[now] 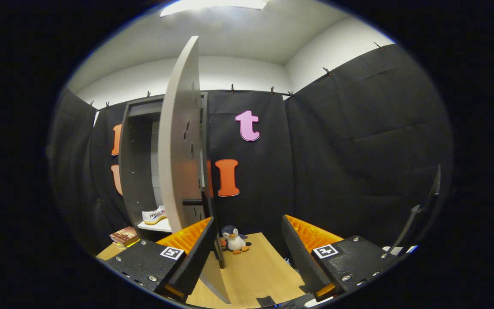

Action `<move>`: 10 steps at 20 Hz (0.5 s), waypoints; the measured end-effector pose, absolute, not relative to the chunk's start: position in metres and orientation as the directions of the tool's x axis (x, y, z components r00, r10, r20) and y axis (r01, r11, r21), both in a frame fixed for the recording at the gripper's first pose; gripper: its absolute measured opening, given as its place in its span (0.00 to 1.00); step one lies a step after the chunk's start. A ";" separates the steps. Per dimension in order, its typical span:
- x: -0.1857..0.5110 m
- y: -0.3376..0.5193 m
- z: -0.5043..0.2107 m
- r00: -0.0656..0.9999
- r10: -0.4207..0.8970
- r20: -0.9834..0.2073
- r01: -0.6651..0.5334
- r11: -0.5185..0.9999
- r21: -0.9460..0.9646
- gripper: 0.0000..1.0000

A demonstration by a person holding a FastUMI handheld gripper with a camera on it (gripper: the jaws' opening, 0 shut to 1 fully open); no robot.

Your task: Open the shoe cabinet door, grab the shoes and put them into the shoe cabinet, then close the shoe cabinet door.

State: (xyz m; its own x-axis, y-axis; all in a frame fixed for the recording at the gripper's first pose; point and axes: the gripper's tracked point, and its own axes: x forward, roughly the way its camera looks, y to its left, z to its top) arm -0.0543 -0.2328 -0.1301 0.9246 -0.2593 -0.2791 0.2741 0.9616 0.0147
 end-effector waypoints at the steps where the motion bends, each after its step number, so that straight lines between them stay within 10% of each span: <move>1: -0.049 -0.231 -0.137 0.926 -0.245 -0.289 0.262 0.965 0.023 0.94; 10: -0.032 -0.200 -0.156 0.949 -0.112 -0.293 0.122 0.992 0.017 0.91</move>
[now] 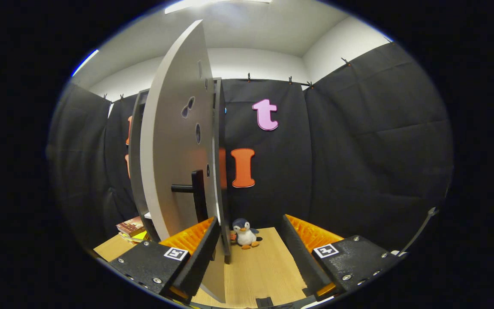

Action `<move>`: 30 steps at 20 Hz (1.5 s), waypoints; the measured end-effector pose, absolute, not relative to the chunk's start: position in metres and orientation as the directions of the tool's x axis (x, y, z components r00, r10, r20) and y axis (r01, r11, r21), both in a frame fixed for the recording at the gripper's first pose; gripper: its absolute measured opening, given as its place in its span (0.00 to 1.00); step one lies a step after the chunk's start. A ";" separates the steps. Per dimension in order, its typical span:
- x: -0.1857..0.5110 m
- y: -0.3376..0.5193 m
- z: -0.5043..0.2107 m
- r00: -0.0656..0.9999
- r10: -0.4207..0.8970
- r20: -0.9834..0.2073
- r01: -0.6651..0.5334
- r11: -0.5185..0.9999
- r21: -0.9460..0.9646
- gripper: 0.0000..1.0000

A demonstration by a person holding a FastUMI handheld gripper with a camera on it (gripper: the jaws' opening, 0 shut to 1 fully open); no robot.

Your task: Open the shoe cabinet door, grab the shoes and put them into the shoe cabinet, then close the shoe cabinet door.

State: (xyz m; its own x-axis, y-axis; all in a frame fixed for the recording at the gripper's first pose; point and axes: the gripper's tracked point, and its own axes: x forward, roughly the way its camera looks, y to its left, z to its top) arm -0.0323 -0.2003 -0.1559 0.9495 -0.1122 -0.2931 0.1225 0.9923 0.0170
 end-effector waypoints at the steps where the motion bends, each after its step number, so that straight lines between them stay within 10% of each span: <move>1: -0.032 -0.198 -0.153 0.952 -0.116 -0.284 0.122 0.993 0.002 0.90; 30: 0.050 0.069 -0.189 0.874 0.387 -0.293 -0.307 0.908 0.285 0.94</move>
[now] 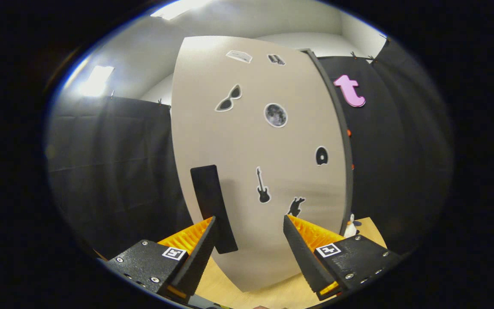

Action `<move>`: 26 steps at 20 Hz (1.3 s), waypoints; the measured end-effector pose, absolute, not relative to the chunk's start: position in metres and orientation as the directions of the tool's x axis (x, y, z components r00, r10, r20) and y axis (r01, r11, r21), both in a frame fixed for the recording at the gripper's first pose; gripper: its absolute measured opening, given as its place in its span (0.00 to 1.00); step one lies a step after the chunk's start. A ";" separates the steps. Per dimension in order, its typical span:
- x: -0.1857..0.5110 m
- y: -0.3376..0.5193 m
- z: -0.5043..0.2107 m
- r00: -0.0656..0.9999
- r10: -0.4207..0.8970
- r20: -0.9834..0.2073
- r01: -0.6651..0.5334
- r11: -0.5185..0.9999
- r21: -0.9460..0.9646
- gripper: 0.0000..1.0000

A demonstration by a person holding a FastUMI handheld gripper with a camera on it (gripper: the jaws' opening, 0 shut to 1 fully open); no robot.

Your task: Open the shoe cabinet door, grab the shoes and put them into the shoe cabinet, then close the shoe cabinet door.

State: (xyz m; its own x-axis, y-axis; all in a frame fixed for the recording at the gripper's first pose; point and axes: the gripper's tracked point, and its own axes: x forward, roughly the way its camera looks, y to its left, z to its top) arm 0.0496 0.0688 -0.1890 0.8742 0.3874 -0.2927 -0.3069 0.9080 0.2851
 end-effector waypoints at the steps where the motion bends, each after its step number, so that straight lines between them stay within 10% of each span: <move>1: 0.058 0.076 -0.190 0.878 0.380 -0.292 -0.304 0.913 0.272 0.95; 26: 0.159 0.133 -0.131 0.953 0.207 -0.223 -0.167 0.968 0.186 0.95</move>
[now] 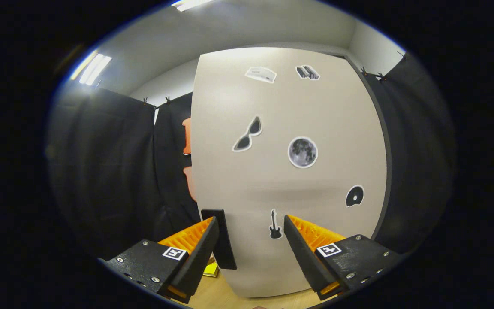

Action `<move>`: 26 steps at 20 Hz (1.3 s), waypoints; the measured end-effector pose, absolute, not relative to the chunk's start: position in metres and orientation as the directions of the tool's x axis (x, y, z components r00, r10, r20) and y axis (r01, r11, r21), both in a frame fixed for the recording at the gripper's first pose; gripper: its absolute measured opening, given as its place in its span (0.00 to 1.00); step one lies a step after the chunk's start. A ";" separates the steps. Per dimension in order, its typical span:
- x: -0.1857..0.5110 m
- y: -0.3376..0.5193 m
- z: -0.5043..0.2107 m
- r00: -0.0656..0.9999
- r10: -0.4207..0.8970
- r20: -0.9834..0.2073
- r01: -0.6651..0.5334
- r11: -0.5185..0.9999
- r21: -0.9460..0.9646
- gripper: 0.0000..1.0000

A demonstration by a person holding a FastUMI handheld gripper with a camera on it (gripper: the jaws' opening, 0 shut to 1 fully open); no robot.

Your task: Open the shoe cabinet door, grab the shoes and put them into the shoe cabinet, then close the shoe cabinet door.

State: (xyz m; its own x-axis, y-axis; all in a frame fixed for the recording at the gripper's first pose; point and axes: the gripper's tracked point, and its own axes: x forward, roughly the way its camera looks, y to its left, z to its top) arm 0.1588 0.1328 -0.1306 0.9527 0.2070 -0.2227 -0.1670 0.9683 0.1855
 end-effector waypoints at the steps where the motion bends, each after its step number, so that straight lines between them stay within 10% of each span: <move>1: 0.157 0.129 -0.118 0.958 0.194 -0.212 -0.158 0.971 0.178 0.95; 26: 0.120 0.044 0.073 0.999 0.001 0.051 -0.003 0.999 0.049 0.94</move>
State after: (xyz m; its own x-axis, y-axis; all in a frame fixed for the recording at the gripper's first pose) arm 0.1197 0.0438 0.0729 0.9987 0.0008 0.0506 -0.0033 0.9988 0.0489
